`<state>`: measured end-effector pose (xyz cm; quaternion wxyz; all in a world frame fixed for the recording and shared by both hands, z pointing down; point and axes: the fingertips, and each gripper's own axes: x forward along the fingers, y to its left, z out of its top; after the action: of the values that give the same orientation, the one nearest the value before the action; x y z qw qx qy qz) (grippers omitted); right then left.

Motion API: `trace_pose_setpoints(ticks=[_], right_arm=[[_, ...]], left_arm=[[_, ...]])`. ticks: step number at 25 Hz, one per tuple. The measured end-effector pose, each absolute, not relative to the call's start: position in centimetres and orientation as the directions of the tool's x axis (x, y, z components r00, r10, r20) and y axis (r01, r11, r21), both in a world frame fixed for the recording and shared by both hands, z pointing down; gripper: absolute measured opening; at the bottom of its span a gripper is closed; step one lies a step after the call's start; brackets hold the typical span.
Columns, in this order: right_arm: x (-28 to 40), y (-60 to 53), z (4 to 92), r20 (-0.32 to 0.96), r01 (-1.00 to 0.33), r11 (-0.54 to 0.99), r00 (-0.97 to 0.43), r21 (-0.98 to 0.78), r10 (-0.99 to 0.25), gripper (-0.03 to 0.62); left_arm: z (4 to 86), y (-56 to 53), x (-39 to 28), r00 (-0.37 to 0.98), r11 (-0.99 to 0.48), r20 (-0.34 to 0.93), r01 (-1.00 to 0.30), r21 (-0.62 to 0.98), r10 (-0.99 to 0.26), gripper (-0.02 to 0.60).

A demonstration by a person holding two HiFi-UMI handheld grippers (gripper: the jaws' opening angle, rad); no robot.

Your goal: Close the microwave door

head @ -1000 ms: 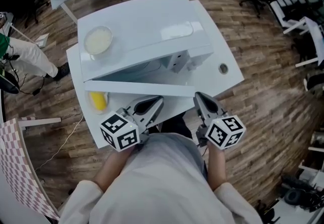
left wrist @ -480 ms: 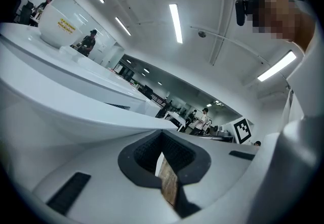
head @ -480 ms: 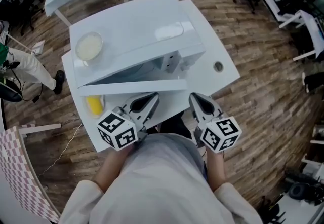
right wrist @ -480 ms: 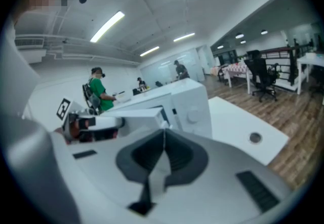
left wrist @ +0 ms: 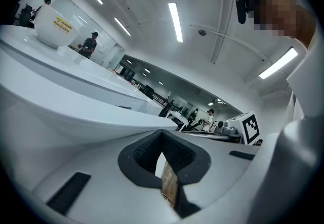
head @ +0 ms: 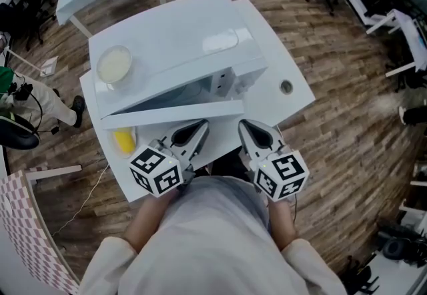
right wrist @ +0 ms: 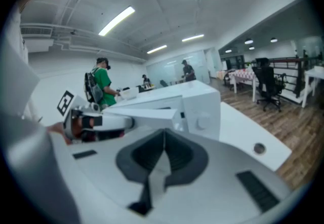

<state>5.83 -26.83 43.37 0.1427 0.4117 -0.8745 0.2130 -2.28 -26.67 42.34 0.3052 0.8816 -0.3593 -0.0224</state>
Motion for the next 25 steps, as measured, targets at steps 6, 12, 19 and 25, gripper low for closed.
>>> trace_pose_setpoints(ticks=[6,12,19,25], right_arm=[[5.4,-27.7,43.3,0.418,-0.784,0.569,-0.616,-0.249,-0.667,0.023],[5.4,-28.9,43.0,0.403,-0.8,0.547,-0.599,-0.247,-0.692,0.023],[5.1,-29.9,42.6,0.393,-0.798,0.544,-0.601,-0.258,-0.696,0.023],[4.8,-30.6,42.8,0.393,-0.795,0.546,-0.606,-0.264,-0.692,0.023]], left_arm=[[42.5,-27.1,-2.4,0.734,-0.549,0.191,-0.631,0.549,-0.652,0.012],[42.6,-27.5,-2.4,0.733,-0.544,0.194,-0.63,0.553,-0.652,0.012],[42.6,-28.0,-2.4,0.729,-0.535,0.198,-0.634,0.558,-0.656,0.012],[42.6,-28.4,-2.6,0.721,-0.528,0.2,-0.64,0.558,-0.663,0.012]])
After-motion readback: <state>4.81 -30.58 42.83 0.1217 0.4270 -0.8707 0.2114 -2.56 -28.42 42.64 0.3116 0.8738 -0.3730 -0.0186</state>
